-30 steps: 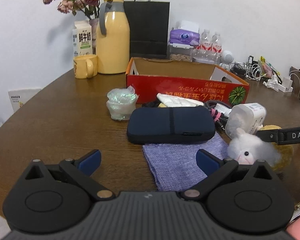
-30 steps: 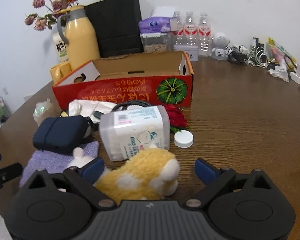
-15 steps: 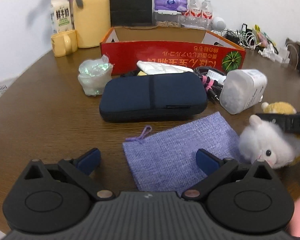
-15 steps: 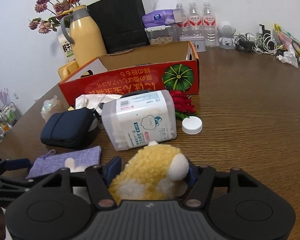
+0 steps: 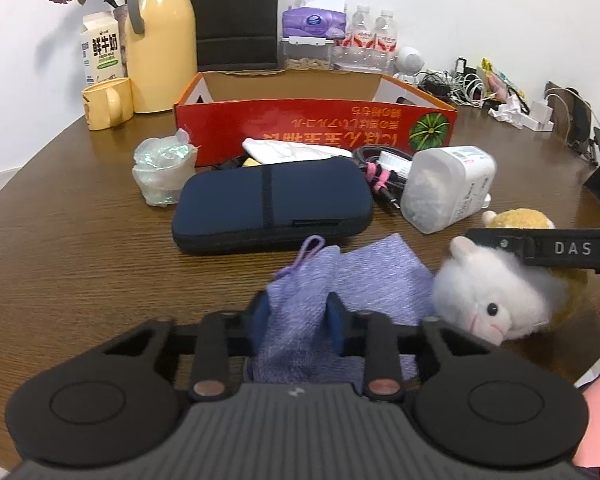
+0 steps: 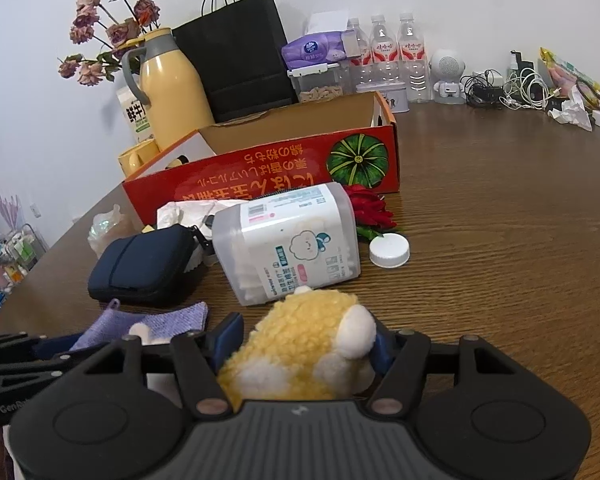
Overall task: Organize objects
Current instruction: 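Grasp the lavender cloth bag with left tool while right tool grasps the plush toy, then carry the cloth bag into the cardboard box with left tool while right tool carries the plush toy there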
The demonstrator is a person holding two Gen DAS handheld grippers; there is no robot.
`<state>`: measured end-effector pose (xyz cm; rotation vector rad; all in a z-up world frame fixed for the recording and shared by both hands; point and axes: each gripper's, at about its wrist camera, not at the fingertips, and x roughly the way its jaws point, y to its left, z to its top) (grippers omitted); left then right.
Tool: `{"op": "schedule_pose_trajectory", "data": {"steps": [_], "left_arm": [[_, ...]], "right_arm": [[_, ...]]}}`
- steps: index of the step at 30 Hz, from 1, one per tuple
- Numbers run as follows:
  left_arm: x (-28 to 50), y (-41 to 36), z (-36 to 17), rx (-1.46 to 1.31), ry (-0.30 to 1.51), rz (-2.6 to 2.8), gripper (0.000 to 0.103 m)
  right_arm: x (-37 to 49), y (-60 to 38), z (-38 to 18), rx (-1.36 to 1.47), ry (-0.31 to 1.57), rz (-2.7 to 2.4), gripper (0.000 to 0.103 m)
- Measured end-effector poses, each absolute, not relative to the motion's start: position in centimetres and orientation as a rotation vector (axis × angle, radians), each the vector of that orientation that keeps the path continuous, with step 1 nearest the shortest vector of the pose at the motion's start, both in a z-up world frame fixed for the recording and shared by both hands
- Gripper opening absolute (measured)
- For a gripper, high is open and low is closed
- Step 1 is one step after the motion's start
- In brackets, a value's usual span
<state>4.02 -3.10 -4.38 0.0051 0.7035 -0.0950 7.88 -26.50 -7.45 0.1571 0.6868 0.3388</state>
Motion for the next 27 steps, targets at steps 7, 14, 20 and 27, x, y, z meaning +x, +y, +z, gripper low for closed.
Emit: {"op": "schedule_pose_trajectory", "data": {"steps": [7, 14, 20, 27], "left_arm": [[3.4, -2.0, -3.9, -0.076, 0.686, -0.152, 0.013], [2.2, -1.5, -2.0, -0.088, 0.594, -0.206, 0.013], [2.2, -0.8, 0.4, -0.094, 0.514, -0.257, 0.013], [2.9, -1.4, 4.9, -0.040, 0.350, -0.285, 0.013]], "right_arm": [[7.0, -26.7, -6.8, 0.200, 0.666, 0.398, 0.046], [6.3, -26.5, -4.6, 0.217, 0.599, 0.432, 0.045], [6.1, -25.9, -1.8, 0.203, 0.512, 0.458, 0.045], [7.8, -24.8, 1.3, 0.195, 0.420, 0.477, 0.045]]}}
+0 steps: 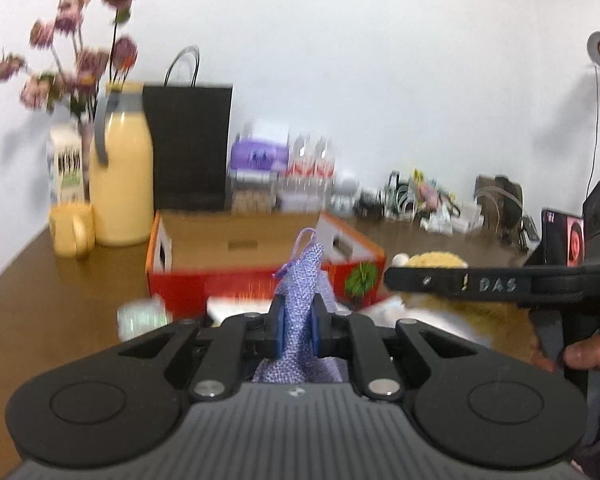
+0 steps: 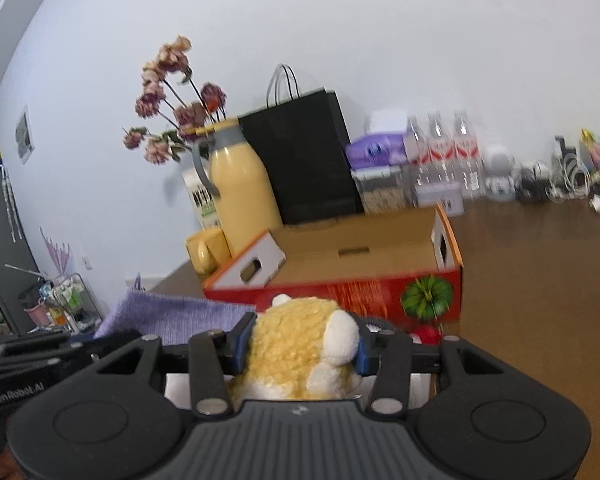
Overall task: Organize objects
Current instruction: 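Carry the cloth bag into the cardboard box with left tool while right tool carries the plush toy there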
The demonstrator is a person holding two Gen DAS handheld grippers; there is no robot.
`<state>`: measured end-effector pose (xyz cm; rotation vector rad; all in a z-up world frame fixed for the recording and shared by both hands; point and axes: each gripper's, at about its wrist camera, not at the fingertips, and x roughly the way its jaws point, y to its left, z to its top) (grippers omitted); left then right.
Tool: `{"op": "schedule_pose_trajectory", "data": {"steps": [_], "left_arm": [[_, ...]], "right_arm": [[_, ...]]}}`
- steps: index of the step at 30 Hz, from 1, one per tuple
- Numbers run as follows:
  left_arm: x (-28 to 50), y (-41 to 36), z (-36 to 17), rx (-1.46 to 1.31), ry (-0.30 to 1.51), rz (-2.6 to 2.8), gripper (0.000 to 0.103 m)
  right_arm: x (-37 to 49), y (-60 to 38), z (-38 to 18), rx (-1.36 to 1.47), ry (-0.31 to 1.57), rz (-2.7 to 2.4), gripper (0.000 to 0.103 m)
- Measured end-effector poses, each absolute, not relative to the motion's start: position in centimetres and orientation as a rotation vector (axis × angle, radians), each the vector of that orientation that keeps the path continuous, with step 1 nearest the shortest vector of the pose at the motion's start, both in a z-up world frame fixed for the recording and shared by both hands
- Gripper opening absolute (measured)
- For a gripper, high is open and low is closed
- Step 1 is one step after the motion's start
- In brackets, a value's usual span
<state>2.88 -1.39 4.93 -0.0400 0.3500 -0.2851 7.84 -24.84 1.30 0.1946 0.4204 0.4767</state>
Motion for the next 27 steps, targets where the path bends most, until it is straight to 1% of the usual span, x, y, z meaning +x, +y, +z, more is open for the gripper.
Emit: {"op": "schedule_pose_trajectory", "data": {"steps": [6, 11, 21, 27], "left_arm": [[6.5, -1.6, 7.4, -0.064, 0.283, -0.272, 0.013], [11.3, -1.2, 8.5, -0.110, 0.264, -0.248, 0.013], [21.7, -0.1, 7.9, -0.195, 0.334, -0.169, 0.013], [27.0, 0.3, 5.5, -0.287, 0.428, -0.138, 0.013]], "right_arm": [[11.7, -24.1, 3.5, 0.192, 0.355, 0.452, 0.045], [16.1, -23.3, 4.7, 0.202, 0.325, 0.423, 0.045], [25.7, -21.4, 4.3, 0.173, 0.348, 0.371, 0.045], [30.7, -21.3, 2.1, 0.149, 0.427, 0.323, 0.045]]}}
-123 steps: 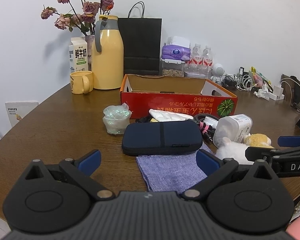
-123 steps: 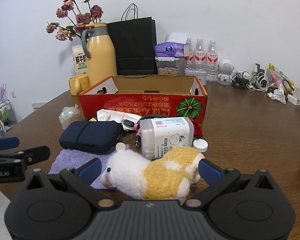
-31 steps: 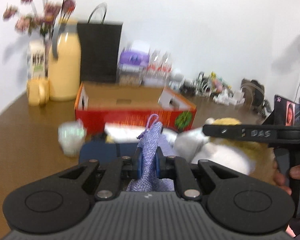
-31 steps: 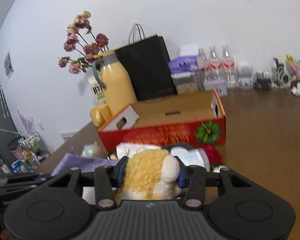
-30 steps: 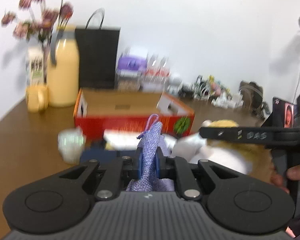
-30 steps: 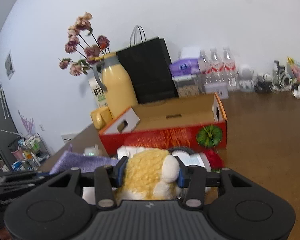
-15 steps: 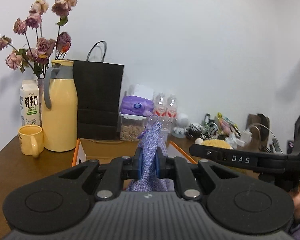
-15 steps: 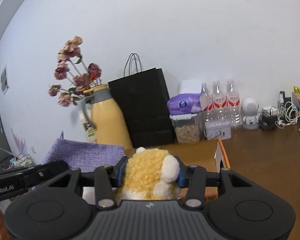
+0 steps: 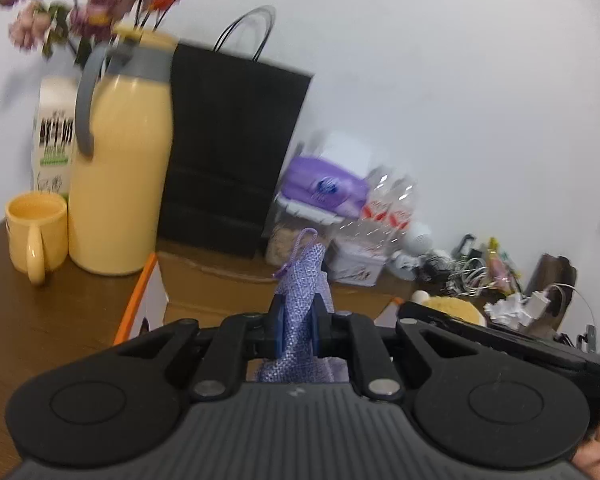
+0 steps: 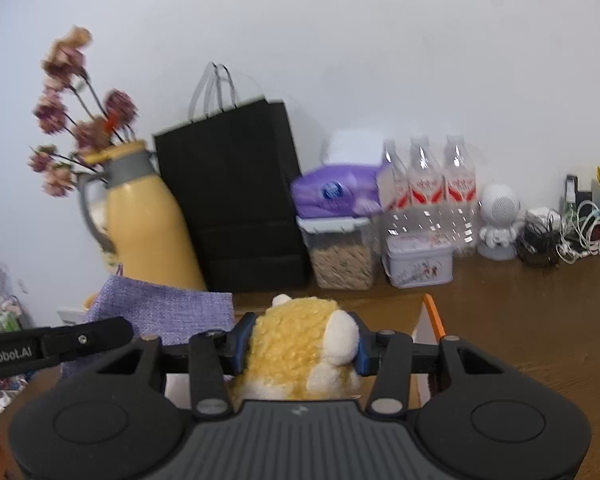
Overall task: Organize objects
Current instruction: 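Carry the cloth bag into the cardboard box with left tool while right tool carries the plush toy there, then open both tools to release the cloth bag and plush toy into the box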
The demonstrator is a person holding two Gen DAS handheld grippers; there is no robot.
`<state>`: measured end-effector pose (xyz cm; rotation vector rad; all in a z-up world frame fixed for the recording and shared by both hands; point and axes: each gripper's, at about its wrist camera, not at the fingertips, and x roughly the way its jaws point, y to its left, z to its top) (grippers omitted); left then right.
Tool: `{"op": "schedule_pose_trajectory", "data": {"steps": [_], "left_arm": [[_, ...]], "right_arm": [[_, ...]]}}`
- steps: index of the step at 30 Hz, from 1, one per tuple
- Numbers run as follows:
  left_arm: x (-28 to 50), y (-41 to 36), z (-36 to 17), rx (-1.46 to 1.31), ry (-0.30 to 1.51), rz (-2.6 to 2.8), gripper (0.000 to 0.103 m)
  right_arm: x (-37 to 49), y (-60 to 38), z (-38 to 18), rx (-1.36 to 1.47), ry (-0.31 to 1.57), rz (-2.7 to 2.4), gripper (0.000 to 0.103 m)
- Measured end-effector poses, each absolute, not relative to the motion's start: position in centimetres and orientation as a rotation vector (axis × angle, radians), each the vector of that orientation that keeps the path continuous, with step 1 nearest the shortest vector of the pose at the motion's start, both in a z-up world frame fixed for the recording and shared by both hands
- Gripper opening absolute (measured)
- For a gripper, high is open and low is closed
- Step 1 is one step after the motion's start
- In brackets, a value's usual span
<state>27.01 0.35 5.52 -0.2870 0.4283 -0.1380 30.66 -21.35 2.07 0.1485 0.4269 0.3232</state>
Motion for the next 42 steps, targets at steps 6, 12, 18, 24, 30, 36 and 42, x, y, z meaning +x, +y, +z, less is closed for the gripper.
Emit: {"op": "schedule_pose_trajectory", "data": {"steps": [6, 12, 18, 24, 30, 36, 42], "left_arm": [[29.1, 0.7, 2.8, -0.266, 0.520, -0.067, 0.013], [29.9, -0.1, 1.5, -0.224, 0.576, -0.039, 0.013], [29.6, -0.1, 1.7, -0.222, 0.565, 0.001, 0.034], [29.3, 0.0, 2.1, -0.217, 0.541, 0.043, 0.084], [28.8, -0.3, 2.6, -0.201, 0.509, 0.060, 0.103], [28.8, 0.0, 2.6, -0.212, 0.509, 0.085, 0.103], [27.6, -0.1, 3.5, -0.200, 0.469, 0.084, 0.103]], "right_arm": [[33.0, -22.3, -0.8, 0.166, 0.526, 0.266, 0.046], [33.5, -23.0, -1.1, 0.190, 0.552, 0.259, 0.046], [33.5, -23.1, -1.0, 0.182, 0.561, 0.237, 0.059], [33.6, -22.9, -1.1, 0.157, 0.575, 0.214, 0.090], [33.3, -22.7, -1.2, 0.141, 0.579, 0.212, 0.103], [32.9, -22.7, -1.0, 0.122, 0.583, 0.224, 0.103], [31.3, -22.9, 0.0, 0.116, 0.536, 0.238, 0.103]]}}
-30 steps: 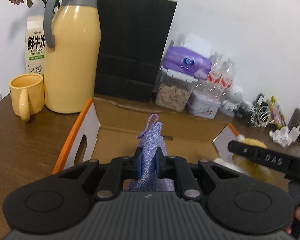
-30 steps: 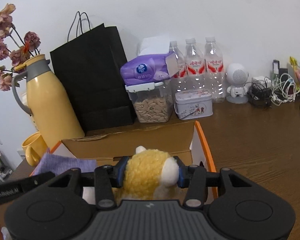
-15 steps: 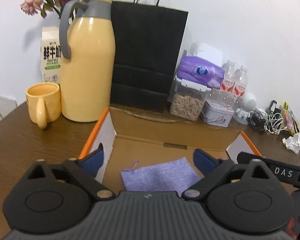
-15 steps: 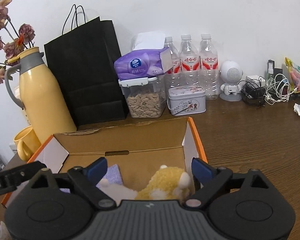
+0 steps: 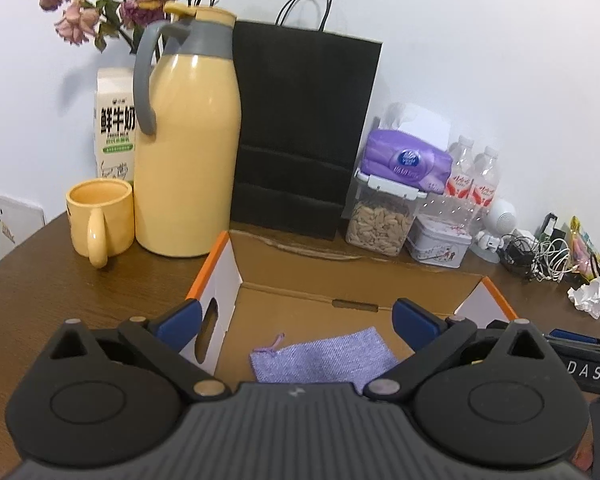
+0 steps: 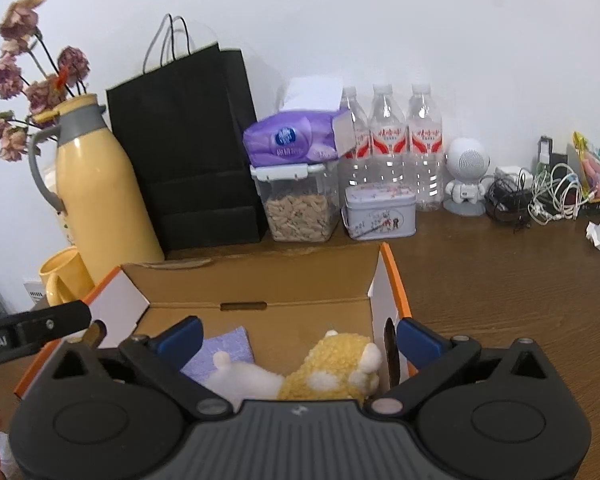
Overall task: Organize objects
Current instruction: 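Open both tools to release the cloth bag and plush toy into the box, then grasp the clear plastic bag with left tool while right tool grasps the white wipes container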
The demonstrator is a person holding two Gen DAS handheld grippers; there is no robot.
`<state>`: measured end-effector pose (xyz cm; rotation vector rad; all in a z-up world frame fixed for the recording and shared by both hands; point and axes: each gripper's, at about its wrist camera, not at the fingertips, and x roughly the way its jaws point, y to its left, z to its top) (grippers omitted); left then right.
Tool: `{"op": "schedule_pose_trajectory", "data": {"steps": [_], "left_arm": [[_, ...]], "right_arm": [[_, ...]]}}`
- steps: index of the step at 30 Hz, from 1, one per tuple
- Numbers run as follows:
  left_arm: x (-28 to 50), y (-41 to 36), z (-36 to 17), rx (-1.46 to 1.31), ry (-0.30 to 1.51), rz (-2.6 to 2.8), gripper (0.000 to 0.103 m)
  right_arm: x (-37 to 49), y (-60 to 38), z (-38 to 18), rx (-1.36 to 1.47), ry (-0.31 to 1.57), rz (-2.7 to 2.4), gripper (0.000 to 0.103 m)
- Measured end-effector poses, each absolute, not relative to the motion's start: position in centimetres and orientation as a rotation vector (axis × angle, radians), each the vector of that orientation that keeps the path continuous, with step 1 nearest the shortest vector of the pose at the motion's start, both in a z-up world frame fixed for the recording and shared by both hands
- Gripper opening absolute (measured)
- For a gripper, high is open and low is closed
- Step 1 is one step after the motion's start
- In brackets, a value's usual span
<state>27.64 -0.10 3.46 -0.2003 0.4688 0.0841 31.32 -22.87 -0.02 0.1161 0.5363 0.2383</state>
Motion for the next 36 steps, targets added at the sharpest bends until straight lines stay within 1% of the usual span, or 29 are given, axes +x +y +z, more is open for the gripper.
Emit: {"op": "schedule_pose_trajectory", "data": {"steps": [8, 15, 23, 36], "left_arm": [[23.3, -0.4, 5.5, -0.153, 0.371, 0.050, 0.103], [18.9, 0.0, 5.9, -0.097, 0.353, 0.042, 0.103], [14.4, 1.5, 4.9, -0.049, 0.379, 0.046, 0.103], [9.8, 3.1, 1.1, -0.001, 0.468, 0.057, 0.103]], "right_arm": [[26.9, -23.0, 2.8, 0.094, 0.408, 0.275, 0.103], [21.1, -23.4, 3.4, 0.041, 0.333, 0.297, 0.103], [15.5, -24.3, 1.3, 0.033, 0.382, 0.320, 0.103], [8.5, -25.5, -3.4, -0.016, 0.474, 0.317, 0.103]]}}
